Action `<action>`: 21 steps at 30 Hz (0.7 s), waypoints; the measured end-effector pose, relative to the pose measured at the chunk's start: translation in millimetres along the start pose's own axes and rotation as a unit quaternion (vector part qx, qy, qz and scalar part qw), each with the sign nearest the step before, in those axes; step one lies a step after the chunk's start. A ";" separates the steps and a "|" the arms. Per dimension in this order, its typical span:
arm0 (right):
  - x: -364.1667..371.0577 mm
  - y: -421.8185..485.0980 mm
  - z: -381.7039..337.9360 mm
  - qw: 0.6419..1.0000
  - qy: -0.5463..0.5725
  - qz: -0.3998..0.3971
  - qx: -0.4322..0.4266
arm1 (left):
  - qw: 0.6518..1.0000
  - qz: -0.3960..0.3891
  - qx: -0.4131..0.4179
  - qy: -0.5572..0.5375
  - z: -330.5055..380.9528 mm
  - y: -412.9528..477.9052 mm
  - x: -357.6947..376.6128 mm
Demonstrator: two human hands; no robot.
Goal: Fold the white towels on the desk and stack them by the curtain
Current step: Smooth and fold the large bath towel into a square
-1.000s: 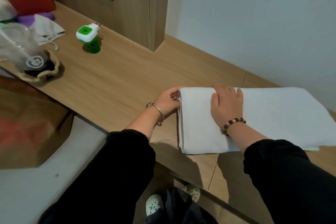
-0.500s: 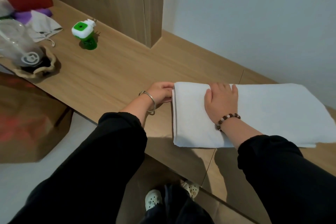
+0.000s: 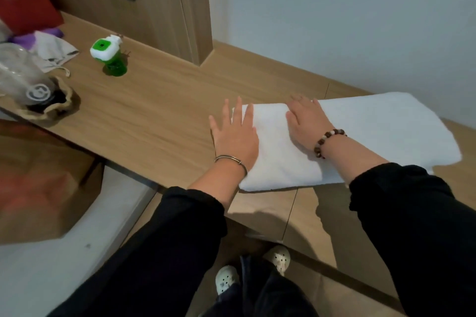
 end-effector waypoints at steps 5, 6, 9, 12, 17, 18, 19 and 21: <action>-15.5 -42.4 38.0 0.995 -0.056 0.038 0.073 | 0.996 0.052 0.070 0.031 46.4 -5.0 -13.9; -8.9 -51.6 42.1 0.994 -0.081 0.026 0.063 | 0.995 0.033 0.095 0.021 61.4 -7.5 -9.1; 12.8 -63.1 60.8 0.992 -0.110 -0.014 0.059 | 0.996 -0.023 0.086 0.028 84.4 -12.2 12.1; 14.2 -62.5 86.9 0.992 -0.102 0.003 0.071 | 0.996 -0.026 0.076 0.036 83.4 -11.2 18.7; 2.6 -84.4 160.1 0.976 -0.117 0.027 0.184 | 0.995 -0.018 0.087 0.039 82.8 -12.4 18.7; 1.3 -88.2 166.3 0.973 -0.118 0.031 0.195 | 0.995 -0.017 0.089 0.038 82.1 -12.9 19.5; 0.6 -89.7 168.0 0.972 -0.116 0.036 0.200 | 0.995 -0.017 0.093 0.036 81.5 -12.6 19.4; 2.2 -92.4 164.4 0.972 -0.105 0.039 0.209 | 0.994 -0.022 0.103 0.037 79.8 -12.8 17.1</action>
Point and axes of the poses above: each hand's wrist, its own y-axis towards the middle knuckle, its own x-axis out of the palm, z = x × y, the point moved 4 cm from there along y, towards the middle knuckle, and after that the axes turned 4 degrees about -z, right-handed, at the moved point
